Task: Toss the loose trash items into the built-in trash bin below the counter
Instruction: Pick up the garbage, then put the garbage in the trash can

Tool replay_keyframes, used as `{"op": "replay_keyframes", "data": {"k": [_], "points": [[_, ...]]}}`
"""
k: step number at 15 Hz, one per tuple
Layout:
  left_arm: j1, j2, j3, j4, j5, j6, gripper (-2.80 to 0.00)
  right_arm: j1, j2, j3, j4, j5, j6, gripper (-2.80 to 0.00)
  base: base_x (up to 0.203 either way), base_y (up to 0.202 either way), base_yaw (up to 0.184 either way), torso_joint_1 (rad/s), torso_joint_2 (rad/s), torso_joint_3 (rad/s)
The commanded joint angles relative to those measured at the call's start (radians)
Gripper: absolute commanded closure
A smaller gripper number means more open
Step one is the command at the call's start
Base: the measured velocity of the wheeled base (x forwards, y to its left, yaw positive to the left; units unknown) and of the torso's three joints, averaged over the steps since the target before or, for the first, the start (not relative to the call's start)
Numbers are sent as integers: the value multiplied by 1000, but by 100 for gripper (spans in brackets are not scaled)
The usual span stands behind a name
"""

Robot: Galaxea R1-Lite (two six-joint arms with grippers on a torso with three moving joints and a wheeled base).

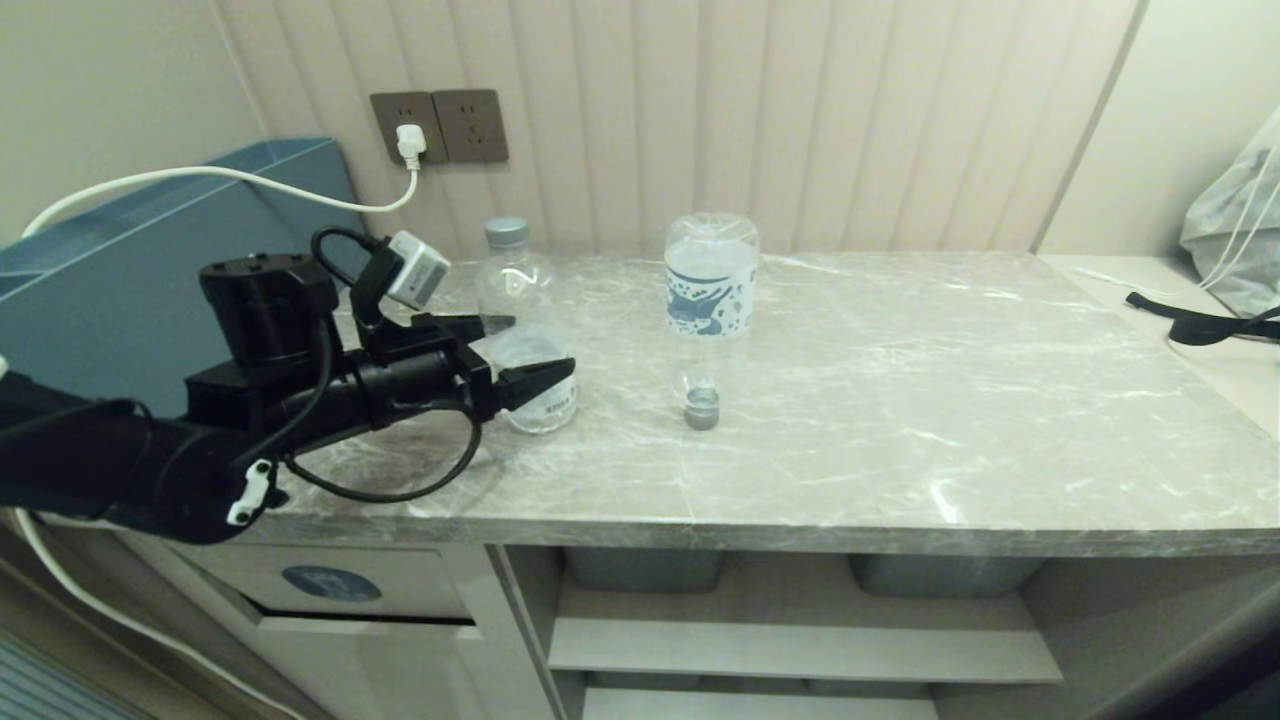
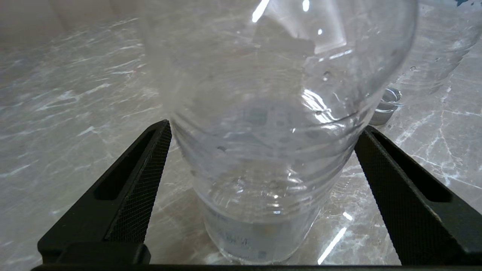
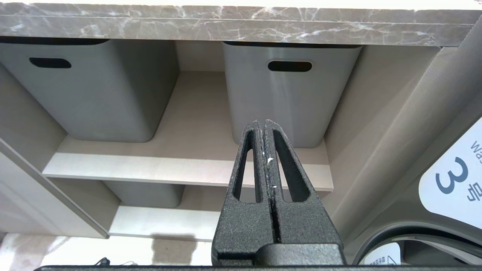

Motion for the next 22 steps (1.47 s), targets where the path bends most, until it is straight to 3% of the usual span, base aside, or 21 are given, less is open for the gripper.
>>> {"op": "replay_keyframes", "data": {"k": [1,3,4,8,14,17,20,22], "points": [[-8,18,-11,-5,-3,2,-280,0,0,0,0,0,0,0,0,0,0,0,0,0],[-8,25,-13,-6,-1,3,-280,0,0,0,0,0,0,0,0,0,0,0,0,0],[-8,23,-14,-6,8,2,0,0,0,0,0,0,0,0,0,0,0,0,0,0],[0,-28,15,-5,30,-27,0,0,0,0,0,0,0,0,0,0,0,0,0,0],[54,-267,81,-40,203,-110,0,0,0,0,0,0,-1,0,0,0,0,-15,35,20],[116,-476,172,-36,231,-115,0,0,0,0,0,0,-1,0,0,0,0,-185,409,240],[151,-774,378,-19,256,-114,0,0,0,0,0,0,-1,0,0,0,0,-209,490,273],[160,-1011,488,68,304,-139,0,0,0,0,0,0,0,0,0,0,0,-207,491,281]]}}
